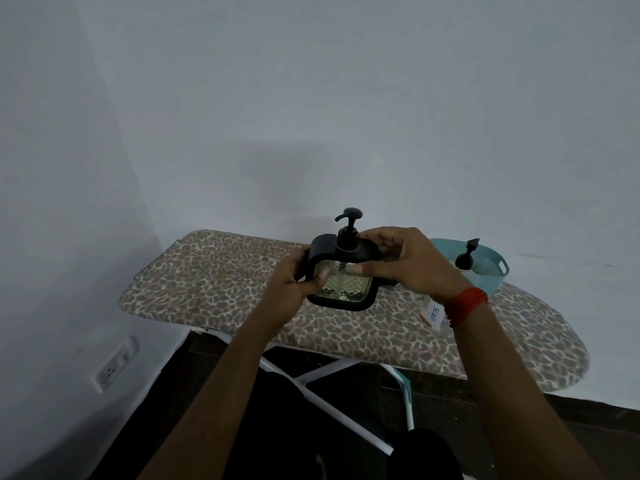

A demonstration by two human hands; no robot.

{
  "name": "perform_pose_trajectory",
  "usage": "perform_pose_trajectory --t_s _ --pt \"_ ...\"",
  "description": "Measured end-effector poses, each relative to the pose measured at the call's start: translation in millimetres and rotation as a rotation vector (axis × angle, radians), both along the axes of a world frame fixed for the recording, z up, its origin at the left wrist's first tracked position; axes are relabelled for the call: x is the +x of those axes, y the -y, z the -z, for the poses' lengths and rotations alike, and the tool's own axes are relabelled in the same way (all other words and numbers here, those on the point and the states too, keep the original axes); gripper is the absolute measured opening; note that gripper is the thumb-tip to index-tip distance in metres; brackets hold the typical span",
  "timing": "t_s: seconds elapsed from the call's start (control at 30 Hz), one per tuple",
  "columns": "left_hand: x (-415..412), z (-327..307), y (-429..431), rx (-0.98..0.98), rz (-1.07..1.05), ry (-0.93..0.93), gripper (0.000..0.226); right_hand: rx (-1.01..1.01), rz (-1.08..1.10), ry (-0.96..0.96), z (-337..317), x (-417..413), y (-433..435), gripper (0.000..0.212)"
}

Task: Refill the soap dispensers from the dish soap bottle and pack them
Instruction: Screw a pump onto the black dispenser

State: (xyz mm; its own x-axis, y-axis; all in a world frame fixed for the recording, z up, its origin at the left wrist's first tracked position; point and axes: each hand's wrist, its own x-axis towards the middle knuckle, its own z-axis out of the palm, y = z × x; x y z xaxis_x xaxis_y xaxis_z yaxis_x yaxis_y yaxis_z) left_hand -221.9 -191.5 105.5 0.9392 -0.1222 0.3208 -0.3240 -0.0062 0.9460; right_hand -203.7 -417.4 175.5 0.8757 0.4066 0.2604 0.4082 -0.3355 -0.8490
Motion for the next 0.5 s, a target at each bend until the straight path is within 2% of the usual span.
perform_pose_trajectory --t_s 0.13,0.23,0.33,0.4,0.5 --pt "25.6 15.0 -13.4 0.041 -0.08 0.018 0.042 0.033 0.111 0.008 12.8 19.9 -17.0 0.039" --pt "62.8 44.9 -27.3 0.175 -0.191 -0.033 0.047 0.054 0.219 0.045 16.6 54.2 -38.4 0.036" --pt "103.8 90.9 -33.9 0.506 -0.376 -0.201 0.075 0.092 0.371 0.055 22.8 101.0 -59.2 0.034" --pt "127.2 124.4 -32.2 0.693 -0.358 -0.302 0.085 0.074 0.449 0.04 30.8 133.3 -72.9 0.035" --pt "148.5 169.0 -26.4 1.001 -0.317 -0.322 0.093 0.017 0.508 -0.027 52.6 176.2 -93.4 0.039"
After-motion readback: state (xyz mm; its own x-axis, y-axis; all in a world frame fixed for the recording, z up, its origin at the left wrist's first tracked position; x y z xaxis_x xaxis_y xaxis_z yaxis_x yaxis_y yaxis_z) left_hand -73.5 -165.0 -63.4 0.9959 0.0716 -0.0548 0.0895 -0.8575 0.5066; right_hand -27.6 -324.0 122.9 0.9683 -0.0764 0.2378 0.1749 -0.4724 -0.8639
